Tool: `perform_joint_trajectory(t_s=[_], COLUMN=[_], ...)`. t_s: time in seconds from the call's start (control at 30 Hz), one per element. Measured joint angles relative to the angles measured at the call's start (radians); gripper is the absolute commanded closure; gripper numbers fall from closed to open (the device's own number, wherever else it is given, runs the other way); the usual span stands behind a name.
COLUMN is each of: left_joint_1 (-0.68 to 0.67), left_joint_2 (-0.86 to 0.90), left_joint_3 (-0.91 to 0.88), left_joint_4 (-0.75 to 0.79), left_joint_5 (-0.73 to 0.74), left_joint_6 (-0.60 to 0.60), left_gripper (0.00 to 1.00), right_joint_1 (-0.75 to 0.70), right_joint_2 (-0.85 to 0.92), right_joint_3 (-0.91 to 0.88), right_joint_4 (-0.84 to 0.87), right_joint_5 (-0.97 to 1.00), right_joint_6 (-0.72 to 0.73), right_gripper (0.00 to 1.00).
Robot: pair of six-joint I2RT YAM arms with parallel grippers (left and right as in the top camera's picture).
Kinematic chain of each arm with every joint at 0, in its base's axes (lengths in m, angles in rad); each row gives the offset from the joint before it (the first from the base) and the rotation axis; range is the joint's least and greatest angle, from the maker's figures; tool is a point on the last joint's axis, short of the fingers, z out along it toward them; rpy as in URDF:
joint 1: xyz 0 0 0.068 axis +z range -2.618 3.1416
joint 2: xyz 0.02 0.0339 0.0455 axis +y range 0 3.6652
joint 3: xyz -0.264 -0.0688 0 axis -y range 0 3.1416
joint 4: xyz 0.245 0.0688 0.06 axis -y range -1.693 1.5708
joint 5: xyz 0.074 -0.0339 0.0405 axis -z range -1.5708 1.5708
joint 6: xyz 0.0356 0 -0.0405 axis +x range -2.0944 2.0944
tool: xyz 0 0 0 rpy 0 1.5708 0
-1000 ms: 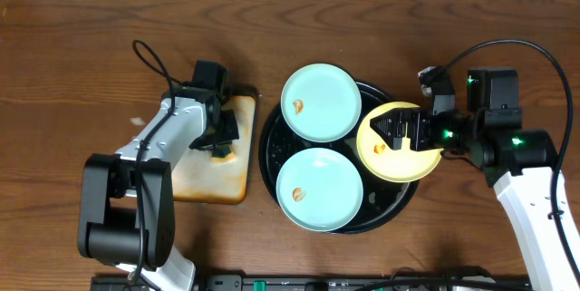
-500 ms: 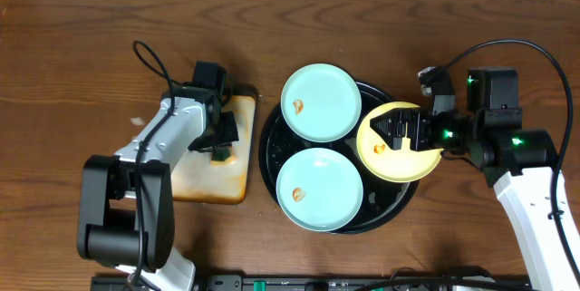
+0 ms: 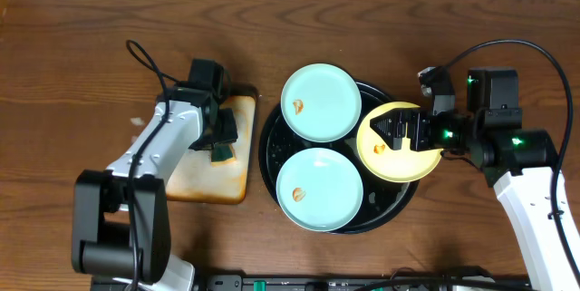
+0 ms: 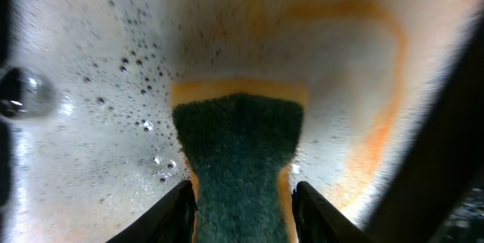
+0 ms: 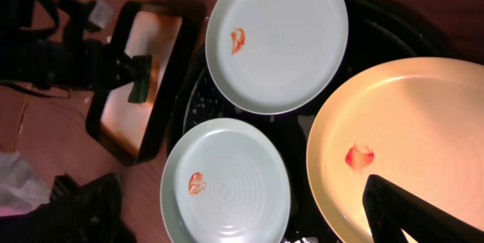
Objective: Clean dirty plates on tray and stack at the side
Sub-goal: 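Scrub the sponge back and forth in the soapy tray with left gripper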
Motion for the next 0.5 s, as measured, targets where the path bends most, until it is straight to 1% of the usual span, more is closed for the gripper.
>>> perform_joint_trajectory(t_s=[0.1, 0.27, 0.33, 0.4, 0.5], left_joint_1=[0.0, 0.0, 0.0, 0.0, 0.0], left_joint_2=[0.027, 0.051, 0.051, 0.051, 0.051], left_joint_3=[-0.01, -0.016, -0.016, -0.016, -0.016], left_joint_4=[0.013, 0.031, 0.032, 0.032, 0.032], left_joint_5=[0.0, 0.0, 0.0, 0.0, 0.0], left_joint_6=[0.0, -0.001, 0.001, 0.001, -0.001], left_gripper=[0.6, 0.77, 0.81, 0.92, 0.93], right_joint_1=[0.0, 0.0, 0.0, 0.0, 0.0], right_joint_2=[0.0, 0.0, 0.0, 0.0, 0.0], right_joint_3=[0.0, 0.0, 0.0, 0.0, 0.0], right_joint_4=[0.0, -0.001, -0.001, -0.001, -0.001], right_joint_5=[0.0, 0.0, 0.0, 0.0, 0.0], right_joint_6=[0.0, 0.0, 0.0, 0.0, 0.0], right_gripper=[0.01, 0.01, 0.01, 0.01, 0.01])
